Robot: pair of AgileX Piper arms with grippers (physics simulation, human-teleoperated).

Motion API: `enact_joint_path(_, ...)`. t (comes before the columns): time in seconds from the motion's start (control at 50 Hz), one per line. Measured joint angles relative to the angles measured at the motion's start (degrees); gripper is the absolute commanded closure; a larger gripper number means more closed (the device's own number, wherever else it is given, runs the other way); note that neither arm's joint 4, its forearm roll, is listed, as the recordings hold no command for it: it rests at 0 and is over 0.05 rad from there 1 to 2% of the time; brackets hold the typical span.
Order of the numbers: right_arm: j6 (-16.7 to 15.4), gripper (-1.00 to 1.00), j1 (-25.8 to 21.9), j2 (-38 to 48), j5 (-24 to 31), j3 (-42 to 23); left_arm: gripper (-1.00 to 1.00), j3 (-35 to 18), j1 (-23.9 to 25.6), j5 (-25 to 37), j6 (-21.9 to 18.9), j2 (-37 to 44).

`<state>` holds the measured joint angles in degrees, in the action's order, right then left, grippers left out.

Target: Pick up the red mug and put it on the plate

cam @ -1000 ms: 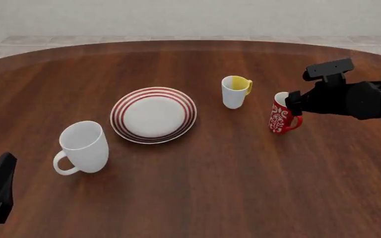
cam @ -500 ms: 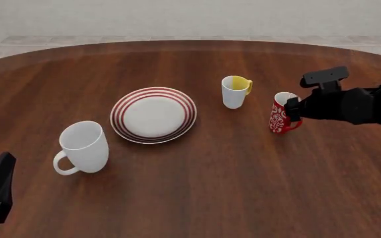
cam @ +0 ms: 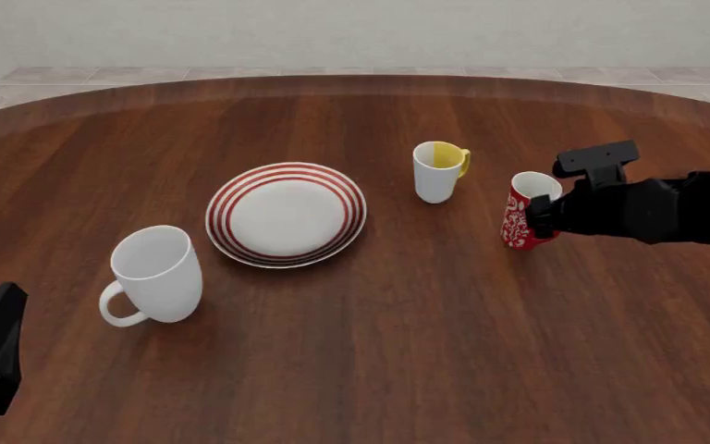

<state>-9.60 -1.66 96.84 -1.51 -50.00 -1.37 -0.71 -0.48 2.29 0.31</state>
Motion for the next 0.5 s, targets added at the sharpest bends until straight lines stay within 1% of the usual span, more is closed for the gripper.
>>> enact_joint_path(0.5, -0.4, -1.0, -0.1, 2.3, -0.6, -0.4, -1.0, -0.5, 0.1, 0.5, 0.1, 0.1)
